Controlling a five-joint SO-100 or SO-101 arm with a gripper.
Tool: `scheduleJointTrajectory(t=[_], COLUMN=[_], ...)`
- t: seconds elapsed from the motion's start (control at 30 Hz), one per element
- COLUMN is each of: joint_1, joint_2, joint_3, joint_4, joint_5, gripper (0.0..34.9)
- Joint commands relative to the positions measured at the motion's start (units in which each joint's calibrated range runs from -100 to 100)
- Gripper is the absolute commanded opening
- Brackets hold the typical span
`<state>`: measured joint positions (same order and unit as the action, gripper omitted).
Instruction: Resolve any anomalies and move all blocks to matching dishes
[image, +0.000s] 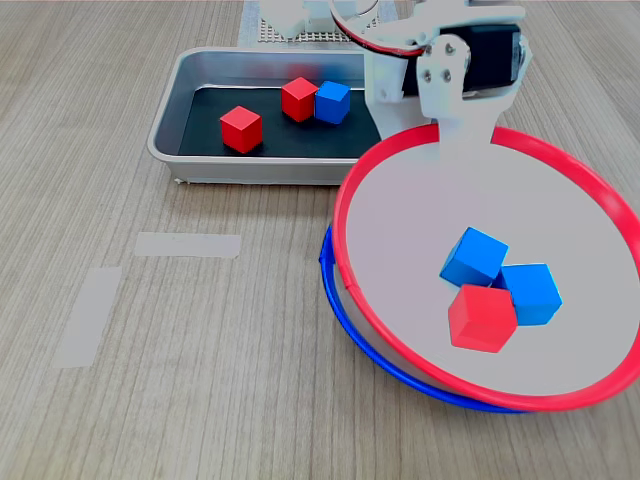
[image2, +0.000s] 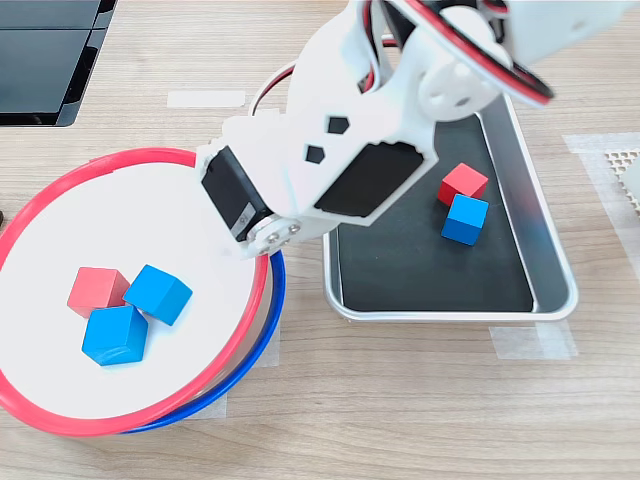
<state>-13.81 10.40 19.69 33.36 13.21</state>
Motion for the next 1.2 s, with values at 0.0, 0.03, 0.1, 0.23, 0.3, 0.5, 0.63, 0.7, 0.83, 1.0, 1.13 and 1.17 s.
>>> scheduleJointTrajectory(t=[0.0, 0.03, 0.1, 0.23, 0.3, 0.5, 0.63, 0.7, 0.83, 1.0, 1.13, 1.17], joint_1=[-0.6, -0.6, -0.6, -0.5, -0.4, 0.1, 0.7, 1.1, 1.8, 3.2, 5.5, 6.0], joint_2=[-1.1, -1.6, -3.0, -6.4, -8.4, -13.9, -16.4, -17.5, -19.7, -22.6, -26.3, -27.3], joint_3=[-2.3, -2.3, -2.5, -1.8, -0.9, 1.8, 3.1, 3.6, 4.8, 8.5, 11.9, 12.7], joint_4=[0.7, 0.8, 1.3, 1.3, 1.3, 1.3, 1.6, 1.6, 1.4, -0.5, -3.2, -3.9], joint_5=[0.3, 0.2, -0.1, -0.9, -0.9, -0.9, -1.4, -1.8, -3.0, -3.7, -4.8, -5.2], gripper=[0.2, 0.1, 0.0, 0.0, 0.0, 0.0, 0.0, 0.0, 0.0, 0.0, 0.0, 0.0])
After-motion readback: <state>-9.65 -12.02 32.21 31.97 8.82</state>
